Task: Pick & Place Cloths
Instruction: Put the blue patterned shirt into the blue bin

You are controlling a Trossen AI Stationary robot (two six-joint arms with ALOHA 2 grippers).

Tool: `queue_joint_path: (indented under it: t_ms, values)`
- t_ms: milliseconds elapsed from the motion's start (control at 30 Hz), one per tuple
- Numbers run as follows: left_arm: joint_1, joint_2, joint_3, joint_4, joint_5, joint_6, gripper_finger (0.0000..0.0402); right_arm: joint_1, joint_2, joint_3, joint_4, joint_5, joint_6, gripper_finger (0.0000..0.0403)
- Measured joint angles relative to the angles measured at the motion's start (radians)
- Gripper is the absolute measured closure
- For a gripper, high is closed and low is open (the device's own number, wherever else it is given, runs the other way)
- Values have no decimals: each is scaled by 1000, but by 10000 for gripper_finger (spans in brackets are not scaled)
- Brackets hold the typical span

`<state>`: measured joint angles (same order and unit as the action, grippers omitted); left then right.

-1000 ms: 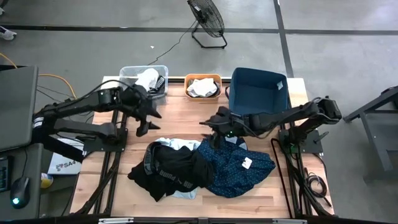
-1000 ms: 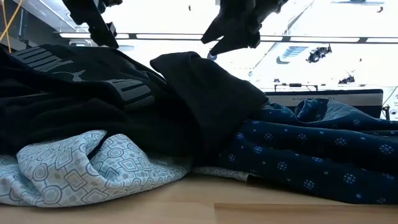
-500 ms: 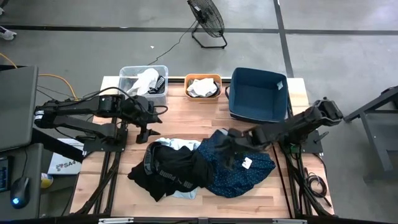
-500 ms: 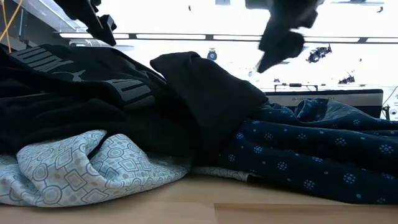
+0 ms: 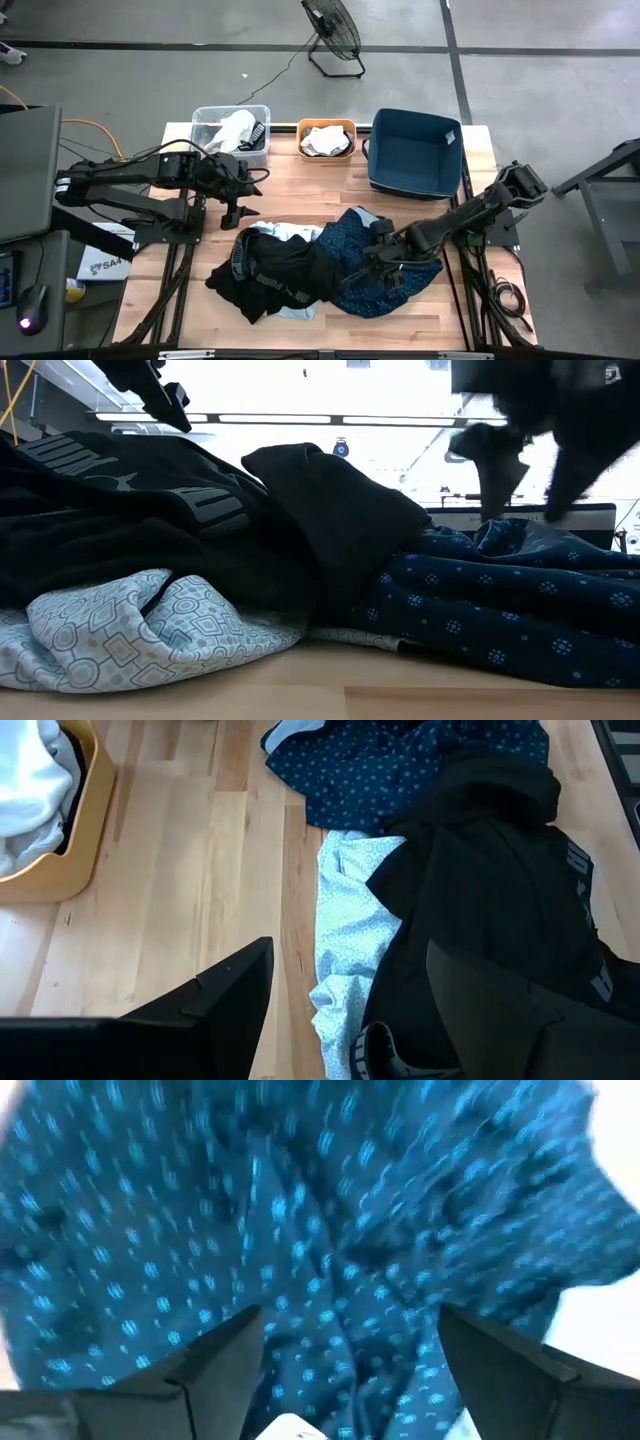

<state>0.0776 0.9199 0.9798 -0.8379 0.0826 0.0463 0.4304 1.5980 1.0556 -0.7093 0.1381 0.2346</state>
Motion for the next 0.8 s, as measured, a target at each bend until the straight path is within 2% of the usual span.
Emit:
queue_joint_path:
  t_ms: [133, 300, 567, 800]
  values:
    - [0, 0, 0, 0, 0, 3, 142, -16, 26, -49, 36, -16, -42, 112]
    - [0, 0, 0, -3, 0, 13, 142, -59, 57, -92, 191, -67, -105, 112]
    - [0, 0, 0, -10, 1, 11, 142, -153, 199, -92, 360, -191, -189, 112]
    - [0, 0, 0, -23, 0, 10, 142, -212, 283, -83, 410, -264, -191, 112]
